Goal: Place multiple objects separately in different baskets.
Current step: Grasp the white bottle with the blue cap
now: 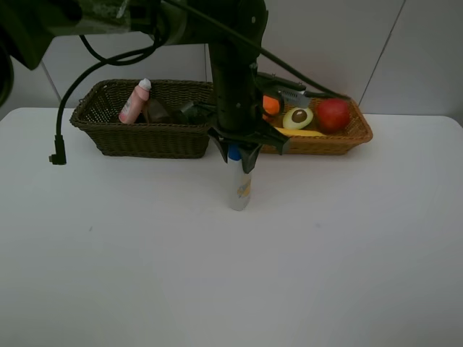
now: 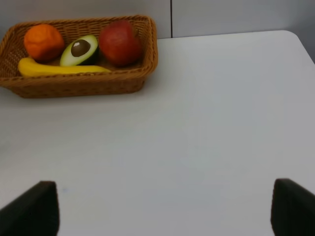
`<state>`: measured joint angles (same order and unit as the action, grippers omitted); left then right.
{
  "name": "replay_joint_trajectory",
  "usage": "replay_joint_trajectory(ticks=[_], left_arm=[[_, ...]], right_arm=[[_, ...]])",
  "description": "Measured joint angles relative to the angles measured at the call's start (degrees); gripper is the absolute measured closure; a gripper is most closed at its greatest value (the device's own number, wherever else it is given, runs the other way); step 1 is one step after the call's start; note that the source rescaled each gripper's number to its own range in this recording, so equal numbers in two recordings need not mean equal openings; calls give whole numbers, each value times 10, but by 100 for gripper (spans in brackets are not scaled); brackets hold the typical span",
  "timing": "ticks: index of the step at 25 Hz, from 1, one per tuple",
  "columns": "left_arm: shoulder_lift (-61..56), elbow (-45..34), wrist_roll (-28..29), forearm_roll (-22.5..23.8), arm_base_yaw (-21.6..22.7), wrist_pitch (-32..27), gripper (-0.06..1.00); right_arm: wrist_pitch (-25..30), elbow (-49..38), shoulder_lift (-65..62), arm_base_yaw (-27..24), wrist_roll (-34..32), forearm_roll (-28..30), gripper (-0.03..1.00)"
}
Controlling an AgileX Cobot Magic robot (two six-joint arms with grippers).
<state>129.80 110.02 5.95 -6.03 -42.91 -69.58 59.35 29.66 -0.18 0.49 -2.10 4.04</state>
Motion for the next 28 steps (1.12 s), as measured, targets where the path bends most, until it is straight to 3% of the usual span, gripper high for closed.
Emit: replay_joint_trajectory(ticks=[28], left_arm=[[-15, 0, -1, -1, 0, 0, 45]], right_arm=[[0, 0, 0, 0, 0, 0, 12]])
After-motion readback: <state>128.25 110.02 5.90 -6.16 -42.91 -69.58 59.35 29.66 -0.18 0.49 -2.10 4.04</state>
